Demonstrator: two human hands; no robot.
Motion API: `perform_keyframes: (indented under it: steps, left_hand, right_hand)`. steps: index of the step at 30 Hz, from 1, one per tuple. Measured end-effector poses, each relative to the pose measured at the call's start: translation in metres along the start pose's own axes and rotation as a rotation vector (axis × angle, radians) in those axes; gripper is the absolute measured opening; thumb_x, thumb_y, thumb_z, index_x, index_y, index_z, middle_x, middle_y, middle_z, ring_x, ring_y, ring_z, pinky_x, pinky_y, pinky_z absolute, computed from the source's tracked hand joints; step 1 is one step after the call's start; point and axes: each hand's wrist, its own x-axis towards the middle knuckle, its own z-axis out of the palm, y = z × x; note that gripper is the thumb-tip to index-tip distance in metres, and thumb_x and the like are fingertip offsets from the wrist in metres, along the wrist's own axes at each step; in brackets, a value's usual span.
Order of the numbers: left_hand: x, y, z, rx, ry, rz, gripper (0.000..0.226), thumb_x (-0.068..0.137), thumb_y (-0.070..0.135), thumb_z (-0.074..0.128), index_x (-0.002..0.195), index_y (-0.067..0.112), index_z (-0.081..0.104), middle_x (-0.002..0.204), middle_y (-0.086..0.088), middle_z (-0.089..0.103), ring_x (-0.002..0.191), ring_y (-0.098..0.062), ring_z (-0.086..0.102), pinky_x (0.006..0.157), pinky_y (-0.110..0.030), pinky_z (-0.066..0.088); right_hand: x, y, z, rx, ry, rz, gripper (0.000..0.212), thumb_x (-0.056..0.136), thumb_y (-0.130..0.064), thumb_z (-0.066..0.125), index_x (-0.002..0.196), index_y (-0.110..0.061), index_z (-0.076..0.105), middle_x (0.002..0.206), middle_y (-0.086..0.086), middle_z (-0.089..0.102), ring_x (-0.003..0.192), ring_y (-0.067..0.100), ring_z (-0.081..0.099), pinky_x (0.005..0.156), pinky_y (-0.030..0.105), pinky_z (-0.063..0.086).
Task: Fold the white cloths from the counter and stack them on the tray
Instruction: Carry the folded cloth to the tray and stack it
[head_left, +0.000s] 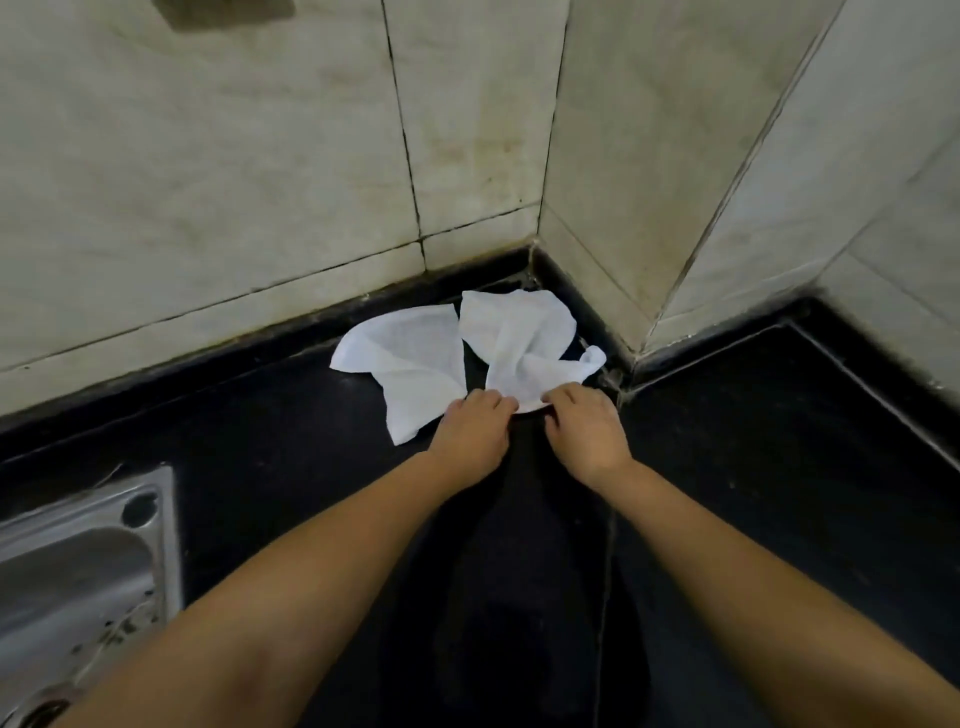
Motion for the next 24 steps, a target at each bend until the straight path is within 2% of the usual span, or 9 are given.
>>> perform_keyframes:
  steps: [2,4,5,7,10,15,17,19,24]
  left_hand:
    - [0.021,-0.013,0.012,0.127,0.06,0.073,0.03,0.084,0.016,0.049,0.111,0.01,0.06,0.108,-0.009,0.061,0.102,-0.028,0.058,0.084,-0.037,0.046]
    - [0.033,-0.02,0.02,0.254,0.075,0.132,0.024,0.073,0.02,0.06,0.095,0.012,0.066,0.091,-0.005,0.065,0.085,-0.024,0.063,0.074,-0.032,0.049]
    - [0.037,-0.021,0.022,0.278,0.055,0.13,0.024,0.073,0.02,0.062,0.096,0.012,0.064,0.093,-0.006,0.065,0.087,-0.024,0.063,0.076,-0.032,0.048]
    - [0.044,-0.021,0.024,0.251,-0.011,0.105,0.027,0.086,0.016,0.05,0.111,0.009,0.056,0.112,-0.009,0.057,0.105,-0.027,0.055,0.088,-0.034,0.039]
    - [0.048,-0.018,0.025,0.16,0.059,0.036,0.026,0.091,0.014,0.041,0.114,0.007,0.053,0.116,-0.01,0.054,0.11,-0.028,0.049,0.09,-0.033,0.033]
    - [0.013,-0.01,0.021,-0.05,0.143,0.074,0.012,0.086,0.011,0.048,0.092,0.007,0.057,0.09,-0.01,0.062,0.085,-0.029,0.057,0.08,-0.035,0.037]
    - [-0.012,-0.005,0.017,-0.117,0.19,0.075,0.007,0.082,0.005,0.05,0.078,0.006,0.056,0.075,-0.012,0.061,0.07,-0.029,0.058,0.07,-0.035,0.039]
    - [-0.044,-0.003,0.013,-0.238,0.196,0.032,0.011,0.082,0.002,0.05,0.073,0.005,0.054,0.071,-0.014,0.059,0.067,-0.028,0.054,0.065,-0.033,0.035]
    - [-0.13,-0.011,-0.003,-0.546,0.326,-0.19,0.013,0.084,-0.001,0.049,0.072,0.002,0.053,0.068,-0.007,0.052,0.065,-0.016,0.046,0.06,-0.023,0.032]
  right_hand:
    - [0.022,0.0,0.014,-0.015,0.013,-0.026,0.032,0.09,-0.014,0.049,0.121,-0.012,0.057,0.127,0.007,0.054,0.125,0.025,0.046,0.115,0.04,0.017]
    - [0.035,0.001,0.027,-0.046,-0.019,-0.029,0.03,0.088,-0.012,0.051,0.116,-0.01,0.059,0.127,0.009,0.053,0.128,0.026,0.044,0.117,0.043,0.009]
    - [0.038,0.002,0.032,-0.049,-0.018,-0.03,0.025,0.086,-0.011,0.053,0.11,-0.01,0.062,0.122,0.01,0.056,0.123,0.027,0.048,0.117,0.045,0.012]
    - [0.044,0.004,0.04,-0.07,0.057,-0.049,0.014,0.073,-0.008,0.067,0.087,-0.009,0.067,0.1,0.012,0.064,0.101,0.03,0.062,0.11,0.048,0.03]
    - [0.043,0.006,0.038,-0.093,0.117,-0.09,0.019,0.055,-0.009,0.078,0.067,-0.012,0.064,0.077,0.006,0.063,0.077,0.027,0.066,0.096,0.05,0.045]
    - [0.007,0.005,0.031,0.03,0.132,-0.102,0.005,0.075,-0.012,0.065,0.08,-0.01,0.064,0.078,0.005,0.065,0.087,0.028,0.063,0.11,0.047,0.029]
    - [-0.016,0.001,0.025,0.028,0.073,-0.073,0.007,0.083,-0.015,0.058,0.087,-0.012,0.063,0.081,0.005,0.065,0.091,0.026,0.06,0.115,0.042,0.021]
    - [-0.042,-0.005,0.018,0.004,0.025,-0.048,0.011,0.09,-0.021,0.053,0.092,-0.014,0.061,0.085,0.003,0.064,0.094,0.023,0.057,0.116,0.038,0.017]
    - [-0.103,-0.017,-0.003,0.037,0.027,-0.05,0.019,0.095,-0.025,0.048,0.093,-0.021,0.066,0.088,-0.002,0.064,0.093,0.019,0.058,0.109,0.034,0.025]
